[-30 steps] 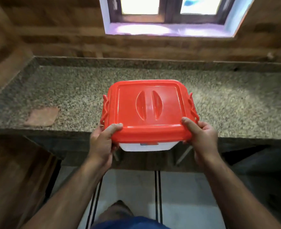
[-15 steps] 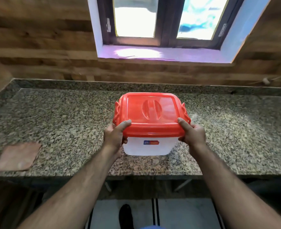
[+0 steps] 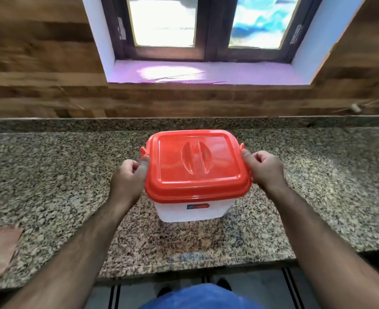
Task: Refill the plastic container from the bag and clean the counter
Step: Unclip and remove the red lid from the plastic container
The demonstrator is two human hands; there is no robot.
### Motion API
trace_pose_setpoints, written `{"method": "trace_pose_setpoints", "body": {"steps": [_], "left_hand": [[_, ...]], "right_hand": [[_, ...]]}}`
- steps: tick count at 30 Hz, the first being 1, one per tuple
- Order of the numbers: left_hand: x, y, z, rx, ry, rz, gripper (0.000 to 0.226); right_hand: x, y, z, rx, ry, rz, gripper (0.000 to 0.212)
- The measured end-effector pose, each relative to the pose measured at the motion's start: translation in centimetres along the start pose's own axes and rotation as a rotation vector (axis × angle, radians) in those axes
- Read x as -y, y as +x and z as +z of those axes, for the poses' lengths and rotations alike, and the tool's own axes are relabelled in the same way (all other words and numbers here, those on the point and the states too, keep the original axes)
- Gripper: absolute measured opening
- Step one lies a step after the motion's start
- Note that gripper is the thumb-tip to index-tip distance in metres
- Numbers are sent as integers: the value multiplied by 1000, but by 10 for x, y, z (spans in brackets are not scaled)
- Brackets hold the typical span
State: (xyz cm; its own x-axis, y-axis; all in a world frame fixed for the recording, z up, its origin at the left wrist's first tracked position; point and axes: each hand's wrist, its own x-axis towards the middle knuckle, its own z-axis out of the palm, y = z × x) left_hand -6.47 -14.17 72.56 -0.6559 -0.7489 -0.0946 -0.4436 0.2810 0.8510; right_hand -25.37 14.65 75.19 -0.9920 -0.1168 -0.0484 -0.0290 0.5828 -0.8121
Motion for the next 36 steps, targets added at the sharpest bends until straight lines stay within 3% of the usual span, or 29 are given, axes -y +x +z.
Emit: {"method": "trace_pose_setpoints", "body": {"steps": [8, 10, 12, 14, 17, 19, 21, 24, 26, 31, 33, 36], "left_hand": [[-10, 10, 7, -131, 424, 164, 43], [-12, 15, 6, -135, 496, 204, 40], [-11, 19, 5, -124, 487, 194, 39], [-8, 20, 4, -70, 389, 86, 38], [5, 14, 8, 115, -97, -188, 37], [13, 7, 12, 216, -309, -320, 32], [17, 5, 15, 222, -310, -360, 31], [9, 3, 15, -28, -304, -285, 32], [-10, -5, 11, -108, -331, -201, 44], [-35, -23, 17, 169, -143, -118, 101], [-33, -23, 20, 117, 53, -99, 121], [-28, -23, 21, 76, 34, -89, 137]], "right_hand": [[-12, 15, 8, 40, -245, -109, 42], [-19, 22, 7, 64, -193, -29, 41], [-34, 23, 7, 211, 66, 180, 39], [-50, 19, 8, 410, 317, 347, 36], [-63, 17, 9, 515, 569, 459, 32], [-65, 19, 10, 426, 570, 473, 34], [-66, 21, 9, 256, 479, 438, 44], [-43, 15, 0, 136, 361, 267, 63], [-19, 9, -8, 207, 270, 147, 68], [9, 4, -10, 268, -4, 72, 68], [10, 6, -6, 240, -27, 83, 77], [12, 9, -4, 186, -39, 52, 92]]}}
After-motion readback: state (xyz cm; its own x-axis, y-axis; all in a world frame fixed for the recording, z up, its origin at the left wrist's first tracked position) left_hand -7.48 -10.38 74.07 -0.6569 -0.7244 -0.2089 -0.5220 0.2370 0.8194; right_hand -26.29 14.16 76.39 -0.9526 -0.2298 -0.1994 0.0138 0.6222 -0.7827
